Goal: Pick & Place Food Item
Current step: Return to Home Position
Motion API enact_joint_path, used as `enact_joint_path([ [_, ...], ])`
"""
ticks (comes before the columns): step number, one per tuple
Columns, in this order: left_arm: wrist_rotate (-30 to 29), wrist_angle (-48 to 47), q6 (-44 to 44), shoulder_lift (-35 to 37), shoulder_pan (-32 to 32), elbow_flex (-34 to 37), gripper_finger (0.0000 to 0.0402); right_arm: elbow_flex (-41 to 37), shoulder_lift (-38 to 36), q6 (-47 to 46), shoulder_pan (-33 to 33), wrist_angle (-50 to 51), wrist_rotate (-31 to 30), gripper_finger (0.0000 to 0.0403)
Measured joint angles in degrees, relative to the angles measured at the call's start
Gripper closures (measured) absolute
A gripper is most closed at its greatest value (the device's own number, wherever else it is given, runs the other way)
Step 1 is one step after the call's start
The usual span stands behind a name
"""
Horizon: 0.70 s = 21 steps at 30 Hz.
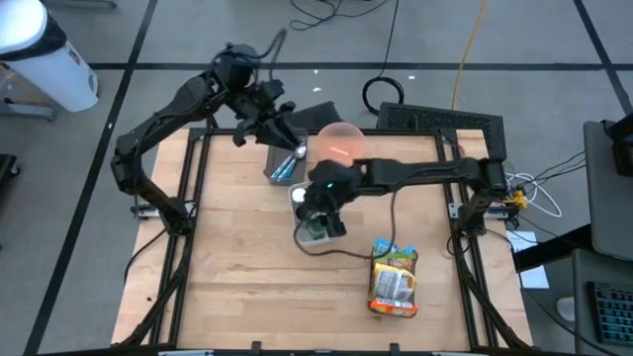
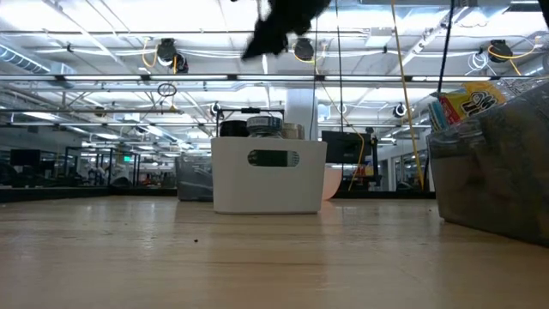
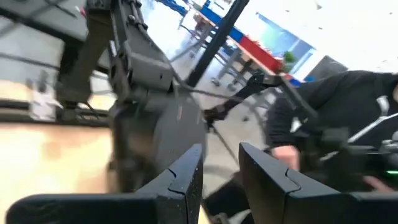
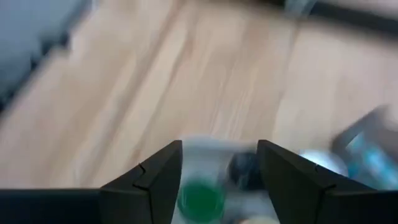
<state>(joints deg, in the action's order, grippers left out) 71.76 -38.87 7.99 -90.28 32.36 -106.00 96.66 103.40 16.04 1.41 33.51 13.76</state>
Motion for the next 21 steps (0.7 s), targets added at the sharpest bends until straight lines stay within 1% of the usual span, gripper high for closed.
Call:
enact_joint_path([
  [3, -4.00, -1.96, -3.16, 2.42, 0.74, 0.00, 0.0293, 0.07, -4.01, -3.31, 0.33, -3.98, 0.04, 0.0214],
  [6, -10.89, -5.72, -6.91, 5.85, 2.54, 0.00, 0.0293, 0.07, -8.09, -6.98, 1.18, -6.81, 0.05, 0.0239],
  [8, -14.32, -7.55, -8.80, 8.47, 3.40, 0.00, 0.0293, 0.04, -11.06, -9.03, 2.22, -7.03, -0.02, 0.0262],
  [10, -16.20, -9.40, -10.39, 11.58, 4.37, 0.28, 0.0293, 0.04, -13.68, -10.83, 3.55, -7.74, -0.07, 0.0287],
  [13, -18.81, -9.06, -11.81, 17.02, 5.40, 2.69, 0.0293, 0.04, -17.36, -12.69, 5.79, -7.55, -0.38, 0.0332],
  [15, -21.53, -6.84, -11.87, 21.10, 5.82, 6.26, 0.0293, -0.58, -19.70, -13.82, 7.37, -8.23, -0.57, 0.0362],
  [17, -24.61, -3.76, -10.41, 25.40, 6.16, 11.74, 0.0293, -2.71, -22.65, -15.01, 8.52, -10.01, -2.10, 0.0390],
  [18, -26.09, -1.31, -9.00, 27.65, 6.30, 15.07, 0.0293, -4.33, -24.33, -15.34, 8.97, -11.08, -3.24, 0.0396],
  [21, -29.09, 8.46, -3.08, 33.69, 6.31, 25.98, 0.0293, -11.00, -29.95, -17.42, 9.51, -17.04, -7.04, 0.0394],
])
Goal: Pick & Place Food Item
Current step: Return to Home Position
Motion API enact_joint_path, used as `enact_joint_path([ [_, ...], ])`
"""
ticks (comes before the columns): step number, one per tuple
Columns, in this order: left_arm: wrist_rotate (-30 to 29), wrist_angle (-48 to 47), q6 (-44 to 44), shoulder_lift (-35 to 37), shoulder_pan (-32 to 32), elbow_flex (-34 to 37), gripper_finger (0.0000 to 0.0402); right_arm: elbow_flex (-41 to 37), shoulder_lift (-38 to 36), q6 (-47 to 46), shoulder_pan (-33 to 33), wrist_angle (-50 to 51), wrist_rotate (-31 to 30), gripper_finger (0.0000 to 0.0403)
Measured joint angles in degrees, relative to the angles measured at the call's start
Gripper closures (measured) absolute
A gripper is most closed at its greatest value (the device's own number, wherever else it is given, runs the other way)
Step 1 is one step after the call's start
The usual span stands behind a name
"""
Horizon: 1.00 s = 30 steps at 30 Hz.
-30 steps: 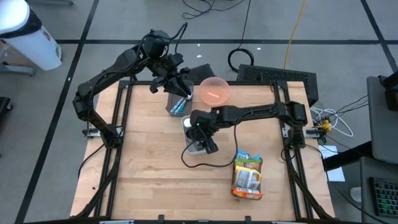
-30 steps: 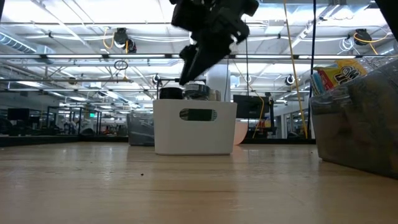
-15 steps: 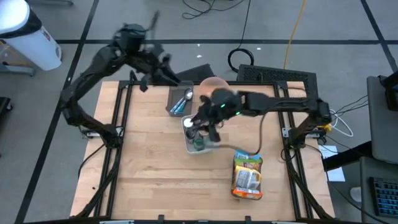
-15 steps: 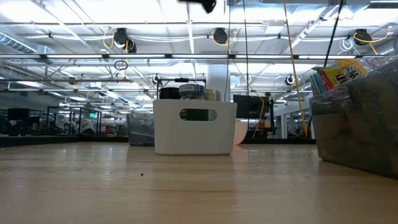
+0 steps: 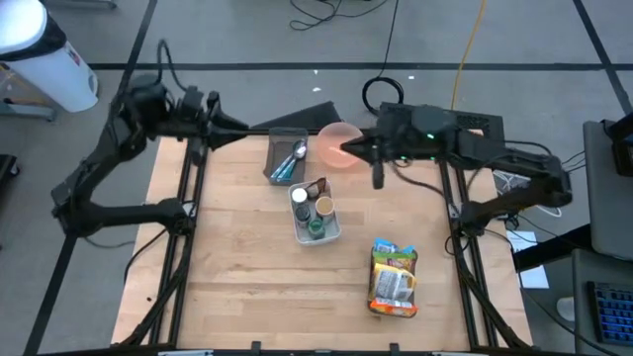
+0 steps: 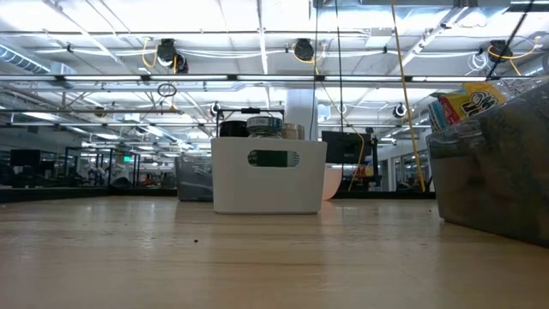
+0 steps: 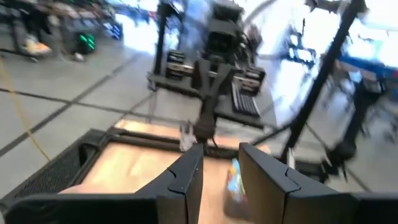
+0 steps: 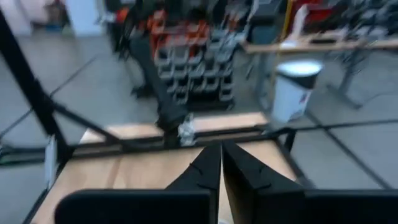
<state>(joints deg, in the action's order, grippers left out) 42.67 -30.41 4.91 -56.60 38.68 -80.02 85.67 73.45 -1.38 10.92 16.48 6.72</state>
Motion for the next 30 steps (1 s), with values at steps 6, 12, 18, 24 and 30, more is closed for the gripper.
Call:
enact_joint_path([
  [6, -7.60, 19.71, 11.61, 10.98, -0.02, 20.58, 0.0293, -18.94, -12.02, -4.87, -0.04, -17.24, -3.95, 0.0400],
  [12, -11.84, 30.50, 18.95, 20.38, -0.02, 36.29, 0.0293, -37.32, -24.06, -8.45, 0.32, -31.22, -8.51, 0.0402],
  [18, -14.06, 34.11, 21.33, 26.45, -0.02, 44.29, 0.0293, -50.45, -34.83, -13.22, 1.97, -36.50, -11.18, 0.0402],
  [24, -14.68, 32.50, 20.98, 31.25, -0.01, 46.67, 0.0293, -59.27, -45.49, -17.45, 4.26, -36.22, -11.31, 0.0402],
  [30, -17.92, 26.49, 17.88, 35.69, 0.00, 47.46, 0.0293, -65.42, -54.50, -14.77, 5.65, -36.39, -11.40, 0.0402],
])
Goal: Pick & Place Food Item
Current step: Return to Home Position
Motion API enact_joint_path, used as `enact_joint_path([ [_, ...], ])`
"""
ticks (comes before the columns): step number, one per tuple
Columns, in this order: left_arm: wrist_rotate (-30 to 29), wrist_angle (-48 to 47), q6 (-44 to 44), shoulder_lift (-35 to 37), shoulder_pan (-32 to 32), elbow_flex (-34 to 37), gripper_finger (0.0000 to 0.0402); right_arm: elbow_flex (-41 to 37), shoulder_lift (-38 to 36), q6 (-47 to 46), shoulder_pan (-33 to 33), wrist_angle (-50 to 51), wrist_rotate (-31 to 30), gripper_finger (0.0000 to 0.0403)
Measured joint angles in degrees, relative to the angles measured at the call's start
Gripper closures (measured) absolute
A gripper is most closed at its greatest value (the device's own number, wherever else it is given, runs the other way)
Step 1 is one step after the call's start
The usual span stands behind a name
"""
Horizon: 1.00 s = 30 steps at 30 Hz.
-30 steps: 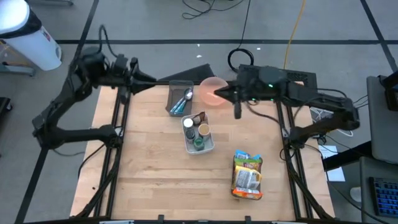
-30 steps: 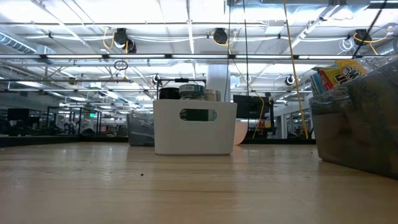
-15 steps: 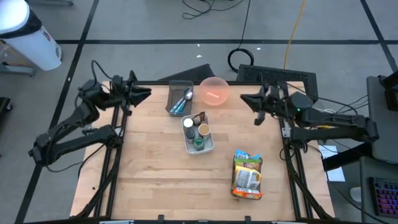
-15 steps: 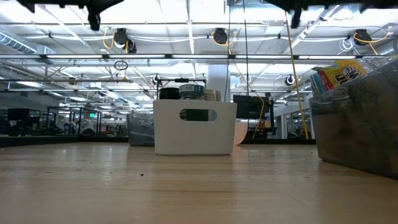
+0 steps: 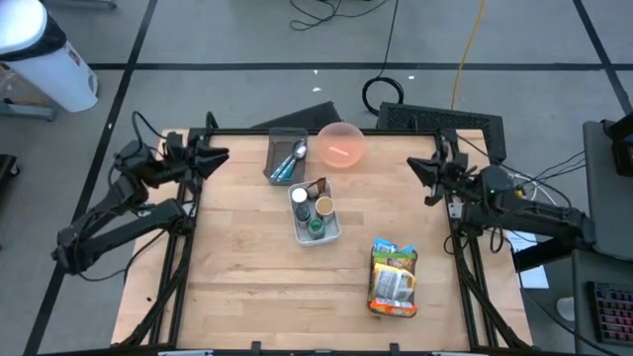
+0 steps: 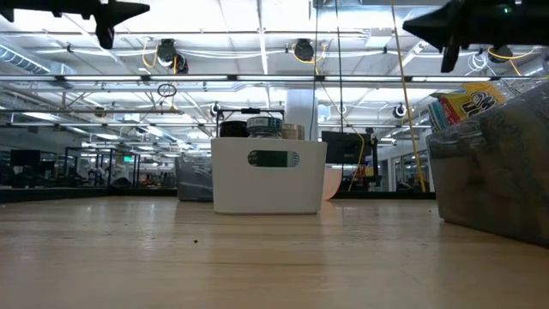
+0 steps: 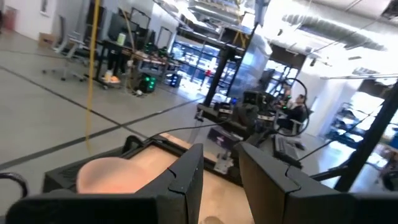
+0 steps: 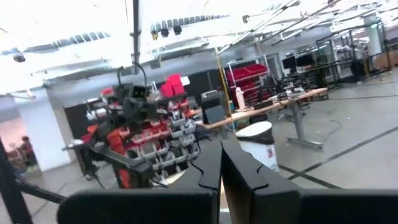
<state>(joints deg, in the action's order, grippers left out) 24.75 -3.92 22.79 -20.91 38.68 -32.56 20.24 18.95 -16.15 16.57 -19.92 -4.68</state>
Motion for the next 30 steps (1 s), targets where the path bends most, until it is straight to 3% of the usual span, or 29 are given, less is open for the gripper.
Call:
enact_joint_path([
  [10, -3.16, -9.86, -2.22, 5.43, 0.00, 0.00, 0.0293, -8.28, -10.36, 0.92, 0.73, 0.43, -3.11, 0.0402],
  [14, -7.94, -15.27, -2.86, 10.01, 0.00, 0.07, 0.0293, -9.06, -13.60, 0.80, 0.73, 3.42, -3.05, 0.0402],
  [19, -12.50, -14.99, -2.07, 18.08, 0.00, 4.53, 0.0293, -9.06, -16.11, 1.04, 0.71, 8.64, -3.07, 0.0402],
  [21, -13.71, -12.80, -0.17, 20.82, -0.01, 7.98, 0.0293, -9.08, -16.85, 1.84, 0.71, 10.54, -3.27, 0.0402],
  [30, -11.02, 9.07, 6.17, 20.50, -0.13, 24.36, 0.0293, -9.11, -17.85, 3.94, 0.71, 12.95, -6.18, 0.0403],
])
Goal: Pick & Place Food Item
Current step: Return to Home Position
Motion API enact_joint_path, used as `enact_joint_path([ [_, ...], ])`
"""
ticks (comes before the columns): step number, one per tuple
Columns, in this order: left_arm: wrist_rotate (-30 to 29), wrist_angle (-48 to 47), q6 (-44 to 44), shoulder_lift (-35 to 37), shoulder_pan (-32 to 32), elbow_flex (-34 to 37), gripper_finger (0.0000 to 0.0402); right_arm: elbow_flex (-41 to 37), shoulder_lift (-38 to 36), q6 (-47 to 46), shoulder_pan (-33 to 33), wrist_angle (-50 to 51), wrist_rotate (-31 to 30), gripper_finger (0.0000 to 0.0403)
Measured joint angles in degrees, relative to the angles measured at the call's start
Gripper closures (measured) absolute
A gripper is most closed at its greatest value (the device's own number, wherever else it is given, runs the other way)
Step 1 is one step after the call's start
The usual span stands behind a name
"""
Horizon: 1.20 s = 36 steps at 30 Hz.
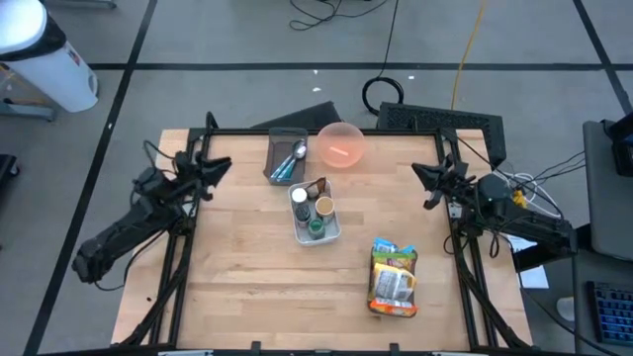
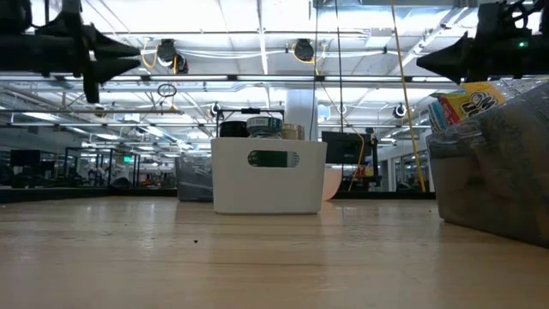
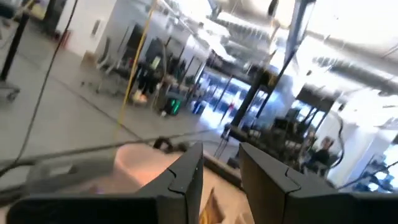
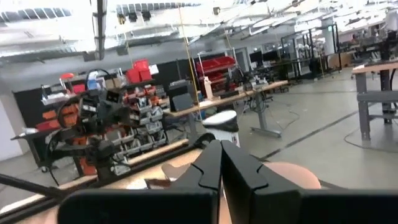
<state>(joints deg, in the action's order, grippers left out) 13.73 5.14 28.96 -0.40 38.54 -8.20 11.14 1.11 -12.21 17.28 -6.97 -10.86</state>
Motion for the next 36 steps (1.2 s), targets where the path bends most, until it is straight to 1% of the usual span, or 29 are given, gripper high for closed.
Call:
enact_joint_path([
  [3, 0.18, 8.76, 1.56, 0.17, 0.00, 4.23, 0.0293, -0.01, 0.02, 0.08, 0.00, 1.93, -0.11, 0.0403],
  [5, 0.40, 11.48, 2.66, 0.04, 0.00, 7.14, 0.0293, -0.02, 0.02, 0.52, 0.00, 2.36, -1.10, 0.0403],
  [6, 0.40, 9.97, 3.15, 0.01, 0.00, 7.56, 0.0293, -0.02, 0.01, 1.01, 0.00, 2.48, -1.26, 0.0403],
  [14, 0.25, 9.72, -1.32, 0.04, 0.00, 7.40, 0.0293, -0.29, 0.26, 3.68, 0.00, 4.24, -1.35, 0.0403],
  [17, 0.25, 9.19, -3.19, 0.02, 0.00, 7.38, 0.0293, -2.52, 0.24, 3.48, 0.00, 4.62, -1.35, 0.0403],
  [19, 0.27, 9.14, -3.30, 0.02, 0.00, 7.38, 0.0293, -4.28, 0.26, 1.74, 0.00, 4.50, -1.33, 0.0403],
  [24, 0.27, 9.15, -3.21, 0.02, 0.00, 7.38, 0.0293, -7.57, 0.25, -0.71, 0.00, -0.62, -1.39, 0.0403],
  [30, 0.27, 9.18, -3.35, 0.02, 0.00, 7.38, 0.0293, -8.27, 0.22, -0.61, -0.02, 0.79, -5.72, 0.0403],
  [36, 0.27, 9.21, -3.28, 0.02, 0.00, 7.38, 0.0293, -8.38, 0.24, -0.59, -0.02, 1.26, -5.75, 0.0403],
])
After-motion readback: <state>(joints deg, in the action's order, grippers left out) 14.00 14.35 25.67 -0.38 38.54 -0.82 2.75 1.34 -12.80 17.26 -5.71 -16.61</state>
